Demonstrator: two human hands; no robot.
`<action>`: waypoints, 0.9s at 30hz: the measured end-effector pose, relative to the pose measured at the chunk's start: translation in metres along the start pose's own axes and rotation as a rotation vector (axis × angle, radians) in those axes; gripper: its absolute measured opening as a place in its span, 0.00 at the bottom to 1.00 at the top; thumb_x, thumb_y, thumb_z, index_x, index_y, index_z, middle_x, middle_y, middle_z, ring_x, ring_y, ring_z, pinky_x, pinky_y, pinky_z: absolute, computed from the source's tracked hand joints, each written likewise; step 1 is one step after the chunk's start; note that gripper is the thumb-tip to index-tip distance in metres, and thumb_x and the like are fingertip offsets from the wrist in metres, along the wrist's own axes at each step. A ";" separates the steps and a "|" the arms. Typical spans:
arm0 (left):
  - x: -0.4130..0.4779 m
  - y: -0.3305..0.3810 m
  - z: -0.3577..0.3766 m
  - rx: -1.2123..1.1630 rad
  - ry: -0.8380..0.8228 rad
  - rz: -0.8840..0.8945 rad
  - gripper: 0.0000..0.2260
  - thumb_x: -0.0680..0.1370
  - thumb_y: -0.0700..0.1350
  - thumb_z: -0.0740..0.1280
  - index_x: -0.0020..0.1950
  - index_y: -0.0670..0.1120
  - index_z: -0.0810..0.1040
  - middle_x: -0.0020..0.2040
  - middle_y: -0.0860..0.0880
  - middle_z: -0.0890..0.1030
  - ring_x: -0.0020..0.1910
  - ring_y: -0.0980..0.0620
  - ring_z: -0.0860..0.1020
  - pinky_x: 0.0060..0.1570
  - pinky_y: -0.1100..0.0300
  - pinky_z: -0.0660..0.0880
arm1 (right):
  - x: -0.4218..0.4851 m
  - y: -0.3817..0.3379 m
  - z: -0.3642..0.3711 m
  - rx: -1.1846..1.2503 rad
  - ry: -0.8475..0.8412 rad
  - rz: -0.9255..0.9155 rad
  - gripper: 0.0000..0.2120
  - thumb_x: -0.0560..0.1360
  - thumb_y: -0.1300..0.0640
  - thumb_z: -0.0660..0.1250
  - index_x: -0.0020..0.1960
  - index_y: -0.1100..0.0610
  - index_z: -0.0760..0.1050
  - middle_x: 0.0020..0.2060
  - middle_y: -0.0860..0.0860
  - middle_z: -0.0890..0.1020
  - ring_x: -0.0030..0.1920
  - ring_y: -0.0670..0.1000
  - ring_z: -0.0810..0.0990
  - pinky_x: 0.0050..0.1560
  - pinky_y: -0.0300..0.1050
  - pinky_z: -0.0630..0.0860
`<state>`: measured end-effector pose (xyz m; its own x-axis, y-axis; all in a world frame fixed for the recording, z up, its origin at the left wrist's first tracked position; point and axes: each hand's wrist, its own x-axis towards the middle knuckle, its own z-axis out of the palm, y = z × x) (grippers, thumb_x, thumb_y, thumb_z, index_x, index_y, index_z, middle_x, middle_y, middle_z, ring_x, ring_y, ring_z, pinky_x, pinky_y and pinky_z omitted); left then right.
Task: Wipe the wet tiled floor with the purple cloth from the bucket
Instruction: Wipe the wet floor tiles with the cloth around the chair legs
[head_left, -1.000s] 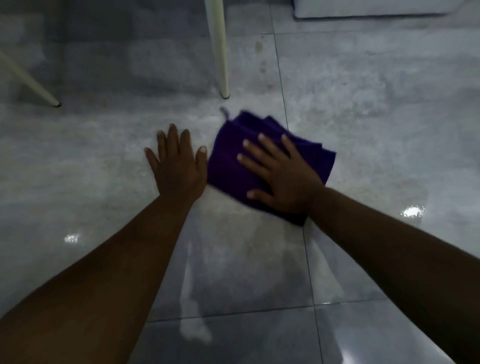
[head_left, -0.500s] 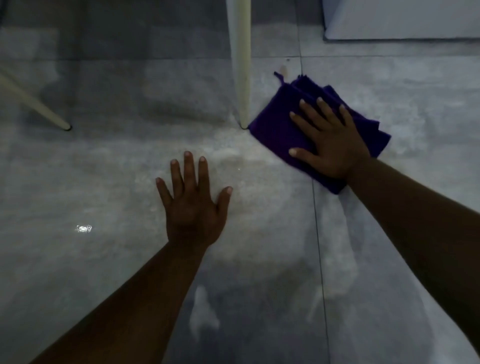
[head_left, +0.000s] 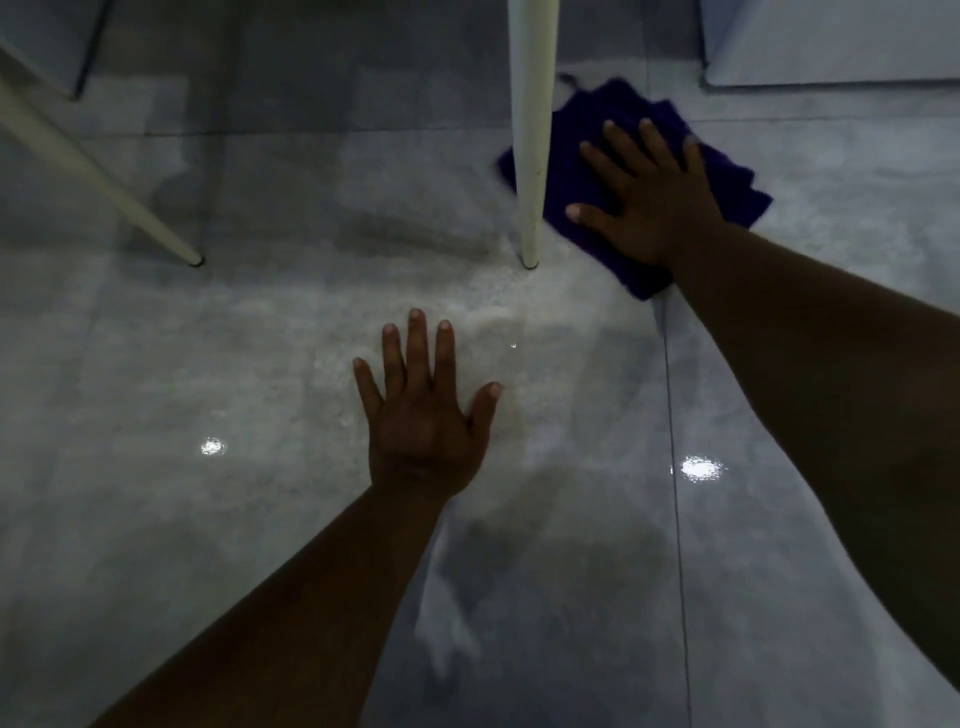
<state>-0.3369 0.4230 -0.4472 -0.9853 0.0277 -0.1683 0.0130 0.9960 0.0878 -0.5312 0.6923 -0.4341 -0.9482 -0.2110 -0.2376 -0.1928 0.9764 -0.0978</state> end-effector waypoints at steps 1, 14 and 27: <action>0.000 -0.003 -0.002 0.003 0.004 -0.013 0.35 0.79 0.67 0.44 0.82 0.50 0.47 0.83 0.46 0.44 0.82 0.42 0.43 0.77 0.34 0.46 | -0.006 0.009 0.001 0.026 0.014 0.057 0.40 0.72 0.24 0.41 0.79 0.41 0.43 0.81 0.46 0.44 0.80 0.56 0.42 0.76 0.66 0.40; 0.000 -0.003 -0.003 0.003 0.024 -0.039 0.35 0.79 0.67 0.46 0.81 0.48 0.52 0.83 0.44 0.49 0.81 0.39 0.48 0.75 0.32 0.48 | -0.227 -0.034 0.049 -0.038 -0.016 -0.230 0.38 0.76 0.29 0.49 0.79 0.49 0.57 0.79 0.54 0.58 0.79 0.62 0.53 0.72 0.72 0.54; 0.019 0.001 -0.011 0.002 -0.095 -0.005 0.40 0.75 0.73 0.44 0.81 0.52 0.43 0.82 0.48 0.39 0.81 0.43 0.39 0.77 0.36 0.40 | -0.422 0.081 0.075 -0.047 -0.090 0.073 0.38 0.76 0.29 0.47 0.79 0.48 0.54 0.77 0.58 0.62 0.78 0.62 0.56 0.74 0.68 0.54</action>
<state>-0.3574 0.4239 -0.4396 -0.9647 0.0310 -0.2614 0.0089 0.9963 0.0852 -0.1275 0.8574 -0.4148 -0.9340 -0.1409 -0.3282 -0.1379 0.9899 -0.0323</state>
